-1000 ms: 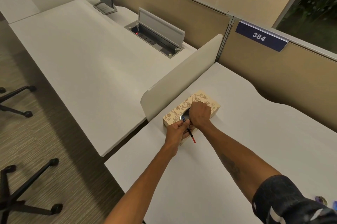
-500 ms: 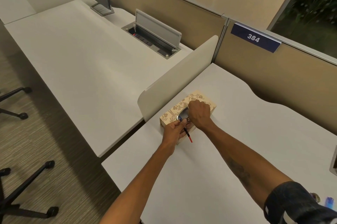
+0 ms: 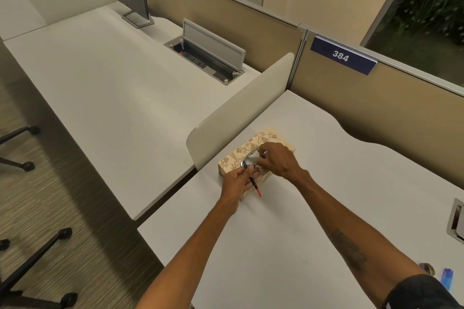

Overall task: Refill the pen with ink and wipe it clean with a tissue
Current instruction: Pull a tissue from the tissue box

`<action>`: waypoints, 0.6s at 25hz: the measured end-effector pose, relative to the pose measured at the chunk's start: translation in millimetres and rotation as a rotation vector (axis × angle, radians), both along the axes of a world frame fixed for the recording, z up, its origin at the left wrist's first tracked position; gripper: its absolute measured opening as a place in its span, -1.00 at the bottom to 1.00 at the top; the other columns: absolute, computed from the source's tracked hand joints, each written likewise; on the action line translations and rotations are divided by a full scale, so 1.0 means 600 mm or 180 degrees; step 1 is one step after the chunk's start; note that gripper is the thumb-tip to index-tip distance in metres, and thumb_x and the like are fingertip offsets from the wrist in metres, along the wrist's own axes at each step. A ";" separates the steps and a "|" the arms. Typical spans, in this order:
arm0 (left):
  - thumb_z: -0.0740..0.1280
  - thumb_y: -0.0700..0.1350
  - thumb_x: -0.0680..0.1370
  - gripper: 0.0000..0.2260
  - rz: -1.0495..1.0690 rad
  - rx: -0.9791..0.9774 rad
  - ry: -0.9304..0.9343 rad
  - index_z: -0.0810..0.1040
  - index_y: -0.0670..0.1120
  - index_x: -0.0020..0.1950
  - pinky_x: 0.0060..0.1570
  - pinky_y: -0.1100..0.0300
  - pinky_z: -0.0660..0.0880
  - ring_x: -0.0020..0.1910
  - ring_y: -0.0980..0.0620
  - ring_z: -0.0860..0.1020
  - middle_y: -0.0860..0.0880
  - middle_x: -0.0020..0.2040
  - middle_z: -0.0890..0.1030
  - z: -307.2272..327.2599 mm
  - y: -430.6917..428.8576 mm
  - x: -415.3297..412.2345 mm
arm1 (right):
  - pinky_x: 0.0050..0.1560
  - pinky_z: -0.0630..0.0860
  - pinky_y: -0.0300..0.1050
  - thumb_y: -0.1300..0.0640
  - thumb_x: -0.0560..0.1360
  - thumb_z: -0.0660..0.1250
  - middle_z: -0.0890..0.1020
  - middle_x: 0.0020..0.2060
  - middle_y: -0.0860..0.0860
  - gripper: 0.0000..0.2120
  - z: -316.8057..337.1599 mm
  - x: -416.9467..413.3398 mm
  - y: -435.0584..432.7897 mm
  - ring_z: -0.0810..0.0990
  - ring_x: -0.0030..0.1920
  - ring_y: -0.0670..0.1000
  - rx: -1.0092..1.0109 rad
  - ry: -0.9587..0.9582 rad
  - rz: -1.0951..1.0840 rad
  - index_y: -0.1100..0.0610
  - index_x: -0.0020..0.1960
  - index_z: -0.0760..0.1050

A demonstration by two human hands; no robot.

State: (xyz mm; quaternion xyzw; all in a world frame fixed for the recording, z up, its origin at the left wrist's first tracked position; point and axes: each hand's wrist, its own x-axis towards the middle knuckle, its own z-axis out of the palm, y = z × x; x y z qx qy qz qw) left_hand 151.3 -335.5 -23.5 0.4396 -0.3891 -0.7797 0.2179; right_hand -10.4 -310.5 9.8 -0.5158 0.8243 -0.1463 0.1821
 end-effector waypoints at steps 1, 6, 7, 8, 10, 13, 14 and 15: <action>0.40 -0.12 0.56 -0.68 0.0003 0.0004 0.0022 0.57 -0.23 0.27 -0.01 0.21 0.64 0.04 0.00 0.70 -0.14 0.06 0.72 0.000 -0.001 0.000 | -0.29 0.41 -0.09 0.02 0.41 0.36 0.62 -0.23 0.06 -0.77 -0.004 -0.003 0.007 0.56 -0.20 0.14 -0.0095 -0.0047 0.0031 0.20 -0.17 0.51; 0.40 -0.12 0.57 -0.69 0.0007 0.0005 0.0068 0.58 -0.21 0.27 0.02 0.18 0.64 0.08 -0.03 0.69 -0.14 0.08 0.71 -0.003 -0.002 -0.001 | -0.18 0.46 -0.08 0.03 0.46 0.34 0.64 -0.03 -0.01 -0.83 0.000 -0.007 0.017 0.57 -0.07 0.07 -0.0073 -0.0142 0.0249 0.06 0.01 0.49; 0.40 -0.12 0.57 -0.70 0.0010 0.0010 0.0085 0.57 -0.21 0.27 0.01 0.19 0.64 0.08 -0.03 0.69 -0.14 0.09 0.71 -0.003 -0.001 -0.001 | -0.14 0.46 -0.08 0.01 0.47 0.34 0.63 0.02 -0.02 -0.77 0.000 -0.007 0.014 0.58 -0.02 0.06 -0.0027 -0.0165 0.0294 0.04 0.10 0.49; 0.39 -0.13 0.58 -0.70 0.0021 0.0014 0.0085 0.57 -0.21 0.27 -0.02 0.20 0.64 0.07 -0.02 0.69 -0.13 0.08 0.71 -0.002 -0.001 -0.001 | -0.09 0.47 -0.06 -0.01 0.48 0.34 0.62 0.08 -0.03 -0.70 0.000 -0.006 0.012 0.58 0.03 0.06 -0.0002 -0.0184 0.0297 0.03 0.18 0.48; 0.39 -0.13 0.58 -0.70 0.0042 0.0024 0.0073 0.57 -0.21 0.27 -0.07 0.23 0.64 0.04 0.00 0.70 -0.13 0.07 0.72 -0.003 -0.001 -0.002 | -0.02 0.47 -0.03 -0.01 0.50 0.32 0.59 0.14 -0.02 -0.64 0.000 -0.002 0.007 0.57 0.10 0.07 -0.0029 -0.0138 0.0260 -0.01 0.28 0.47; 0.39 -0.11 0.58 -0.71 0.0064 0.0045 0.0088 0.58 -0.19 0.26 -0.06 0.22 0.64 0.03 0.01 0.70 -0.13 0.07 0.72 -0.001 -0.001 -0.002 | -0.10 0.47 -0.05 0.04 0.52 0.28 0.58 0.07 -0.01 -0.72 -0.001 0.003 0.004 0.57 0.03 0.09 -0.0119 0.0111 0.0371 -0.04 0.23 0.51; 0.39 -0.11 0.58 -0.73 0.0058 0.0039 0.0089 0.59 -0.17 0.25 -0.05 0.22 0.64 0.04 0.01 0.70 -0.13 0.07 0.72 -0.002 -0.001 -0.001 | -0.12 0.47 -0.06 0.05 0.52 0.28 0.58 0.04 -0.01 -0.75 0.000 0.003 0.004 0.57 0.01 0.08 -0.0125 0.0160 0.0414 -0.04 0.19 0.52; 0.39 -0.11 0.58 -0.74 0.0053 0.0034 0.0093 0.59 -0.16 0.24 -0.03 0.21 0.64 0.04 0.01 0.70 -0.13 0.07 0.72 -0.001 -0.001 -0.001 | -0.14 0.47 -0.07 0.05 0.53 0.28 0.58 0.03 -0.02 -0.79 0.000 0.003 0.004 0.58 -0.01 0.08 -0.0115 0.0184 0.0440 -0.04 0.16 0.52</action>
